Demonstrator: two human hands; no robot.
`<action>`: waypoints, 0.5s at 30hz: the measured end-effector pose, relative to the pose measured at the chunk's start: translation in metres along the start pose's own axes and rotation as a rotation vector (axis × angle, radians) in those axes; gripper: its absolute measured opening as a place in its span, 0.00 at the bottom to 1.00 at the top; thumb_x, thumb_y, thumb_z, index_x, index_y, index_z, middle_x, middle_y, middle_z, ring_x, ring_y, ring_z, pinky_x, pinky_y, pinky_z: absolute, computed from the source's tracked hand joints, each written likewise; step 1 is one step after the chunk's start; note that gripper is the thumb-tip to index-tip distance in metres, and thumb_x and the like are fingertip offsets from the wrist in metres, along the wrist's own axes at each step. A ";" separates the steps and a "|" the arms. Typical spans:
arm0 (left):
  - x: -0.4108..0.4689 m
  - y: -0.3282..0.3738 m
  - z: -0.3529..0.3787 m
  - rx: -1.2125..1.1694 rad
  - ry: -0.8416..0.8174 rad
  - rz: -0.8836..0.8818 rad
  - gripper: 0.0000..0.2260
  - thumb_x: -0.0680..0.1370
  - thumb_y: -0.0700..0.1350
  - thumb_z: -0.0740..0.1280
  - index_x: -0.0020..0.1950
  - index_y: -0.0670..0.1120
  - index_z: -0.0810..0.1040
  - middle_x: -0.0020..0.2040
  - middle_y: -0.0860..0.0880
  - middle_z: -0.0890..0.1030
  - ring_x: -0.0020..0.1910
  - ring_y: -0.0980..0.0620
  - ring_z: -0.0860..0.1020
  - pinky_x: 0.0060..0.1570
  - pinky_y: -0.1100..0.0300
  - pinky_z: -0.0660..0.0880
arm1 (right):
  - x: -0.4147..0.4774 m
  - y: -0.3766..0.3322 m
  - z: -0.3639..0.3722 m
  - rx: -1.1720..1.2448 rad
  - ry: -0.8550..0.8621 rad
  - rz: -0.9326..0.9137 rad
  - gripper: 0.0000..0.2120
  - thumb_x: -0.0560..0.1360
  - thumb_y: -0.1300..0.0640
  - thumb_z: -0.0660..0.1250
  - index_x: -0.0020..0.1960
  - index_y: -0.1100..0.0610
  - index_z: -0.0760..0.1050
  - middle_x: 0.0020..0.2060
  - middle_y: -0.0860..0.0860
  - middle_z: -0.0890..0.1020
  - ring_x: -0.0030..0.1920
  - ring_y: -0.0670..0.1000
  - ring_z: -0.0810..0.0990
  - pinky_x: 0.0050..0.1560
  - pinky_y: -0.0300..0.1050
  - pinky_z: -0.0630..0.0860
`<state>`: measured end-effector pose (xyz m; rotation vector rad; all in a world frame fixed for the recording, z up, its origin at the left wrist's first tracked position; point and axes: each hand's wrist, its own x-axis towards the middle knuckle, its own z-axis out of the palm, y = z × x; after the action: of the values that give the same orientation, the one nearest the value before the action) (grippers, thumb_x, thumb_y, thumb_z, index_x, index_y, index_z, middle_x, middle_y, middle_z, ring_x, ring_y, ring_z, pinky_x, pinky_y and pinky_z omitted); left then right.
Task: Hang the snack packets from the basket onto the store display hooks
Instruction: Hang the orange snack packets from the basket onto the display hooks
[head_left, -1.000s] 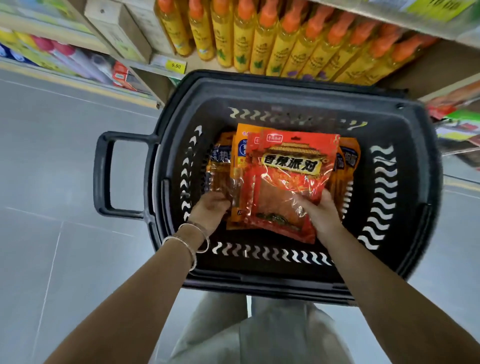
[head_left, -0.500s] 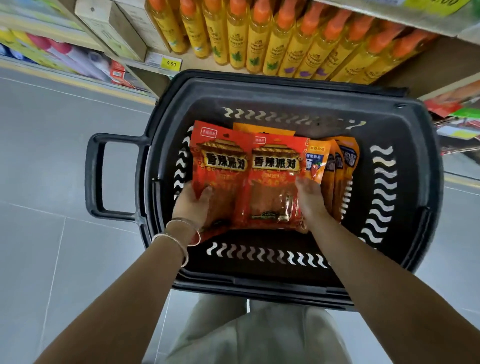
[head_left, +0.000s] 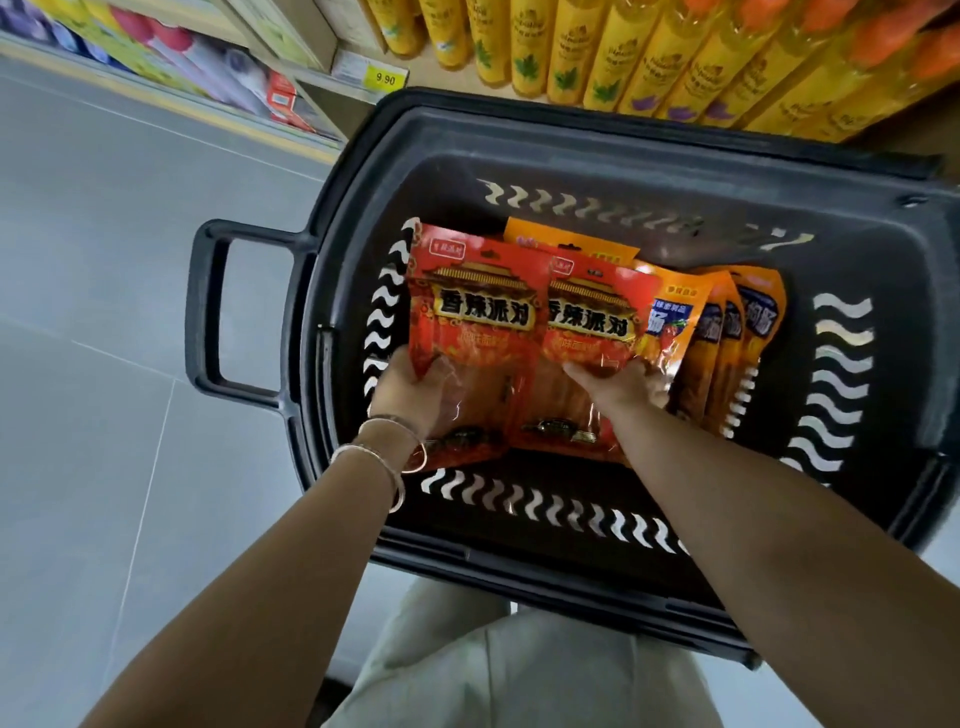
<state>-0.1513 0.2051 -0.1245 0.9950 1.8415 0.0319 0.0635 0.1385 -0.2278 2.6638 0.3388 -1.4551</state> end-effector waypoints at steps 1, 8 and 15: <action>-0.001 0.001 0.000 -0.009 0.011 -0.001 0.06 0.79 0.47 0.63 0.53 0.48 0.71 0.36 0.55 0.77 0.24 0.61 0.77 0.19 0.75 0.66 | 0.002 0.002 0.001 0.026 0.004 -0.009 0.54 0.60 0.29 0.70 0.75 0.54 0.54 0.75 0.58 0.49 0.74 0.63 0.50 0.71 0.63 0.58; -0.017 0.008 -0.005 -0.016 0.078 0.002 0.11 0.78 0.54 0.61 0.56 0.50 0.73 0.44 0.53 0.79 0.49 0.47 0.79 0.51 0.54 0.75 | -0.015 0.042 -0.026 0.566 0.028 -0.241 0.26 0.66 0.54 0.77 0.61 0.54 0.73 0.50 0.46 0.80 0.48 0.47 0.78 0.50 0.40 0.72; -0.073 0.044 -0.013 -0.002 0.042 0.101 0.15 0.79 0.58 0.57 0.56 0.50 0.74 0.44 0.52 0.78 0.49 0.46 0.77 0.50 0.54 0.74 | -0.064 0.058 -0.084 0.478 -0.095 -0.429 0.16 0.71 0.43 0.70 0.54 0.51 0.77 0.48 0.45 0.80 0.52 0.49 0.78 0.52 0.42 0.71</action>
<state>-0.1229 0.1926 -0.0444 1.0926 1.8277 0.1165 0.1128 0.0880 -0.1303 2.9987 0.6631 -1.9992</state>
